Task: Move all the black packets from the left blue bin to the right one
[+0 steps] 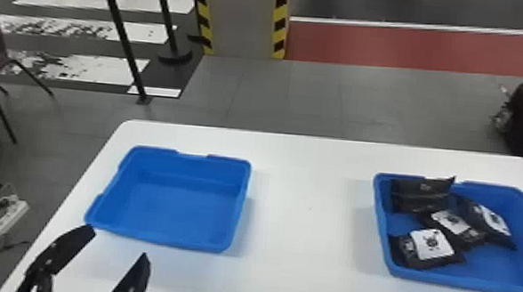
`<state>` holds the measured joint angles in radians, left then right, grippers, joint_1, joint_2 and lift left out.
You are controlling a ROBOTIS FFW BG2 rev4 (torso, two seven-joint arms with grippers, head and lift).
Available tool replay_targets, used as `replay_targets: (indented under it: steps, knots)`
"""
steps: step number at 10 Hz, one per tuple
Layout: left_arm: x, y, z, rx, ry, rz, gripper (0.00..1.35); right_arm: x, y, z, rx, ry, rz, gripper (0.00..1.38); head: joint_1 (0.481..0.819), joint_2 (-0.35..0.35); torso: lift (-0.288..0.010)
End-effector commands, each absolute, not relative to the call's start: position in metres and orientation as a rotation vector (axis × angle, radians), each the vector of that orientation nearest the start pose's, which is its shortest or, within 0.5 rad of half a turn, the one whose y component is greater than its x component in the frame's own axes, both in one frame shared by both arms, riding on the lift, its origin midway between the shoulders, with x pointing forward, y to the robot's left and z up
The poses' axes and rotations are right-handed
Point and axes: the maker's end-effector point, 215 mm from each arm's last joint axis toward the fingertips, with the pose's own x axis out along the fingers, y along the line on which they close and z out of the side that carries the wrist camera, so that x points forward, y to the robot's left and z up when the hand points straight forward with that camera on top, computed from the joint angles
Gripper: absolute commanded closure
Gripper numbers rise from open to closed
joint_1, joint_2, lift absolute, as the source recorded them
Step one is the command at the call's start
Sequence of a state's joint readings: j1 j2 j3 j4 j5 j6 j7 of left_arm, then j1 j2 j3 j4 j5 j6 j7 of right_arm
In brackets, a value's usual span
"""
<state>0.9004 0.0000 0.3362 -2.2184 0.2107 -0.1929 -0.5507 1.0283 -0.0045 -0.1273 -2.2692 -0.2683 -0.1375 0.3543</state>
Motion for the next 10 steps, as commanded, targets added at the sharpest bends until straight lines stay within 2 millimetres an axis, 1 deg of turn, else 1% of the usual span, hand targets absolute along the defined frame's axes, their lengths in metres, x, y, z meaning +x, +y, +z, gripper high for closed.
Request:
replay_targets:
  steps: [1,4,10]
  knots:
    - [0.3084,0.2755,-0.3229,0.029,0.041,-0.290,0.17,0.2845,-0.2229,-0.3523,0.187,0.146,0.219,0.29,0.695,0.113,-0.110]
    - [0.3092,0.2755,-0.3214,0.029,0.036,-0.289,0.17,0.2847,-0.2233,-0.3518,0.194,0.144,0.217,0.29,0.695,0.106,-0.110]
    - [0.3087,0.2733,-0.3296,0.009,0.050,-0.290,0.17,0.2838,-0.2226,-0.3522,0.200,0.145,0.218,0.29,0.695,0.103,-0.110]
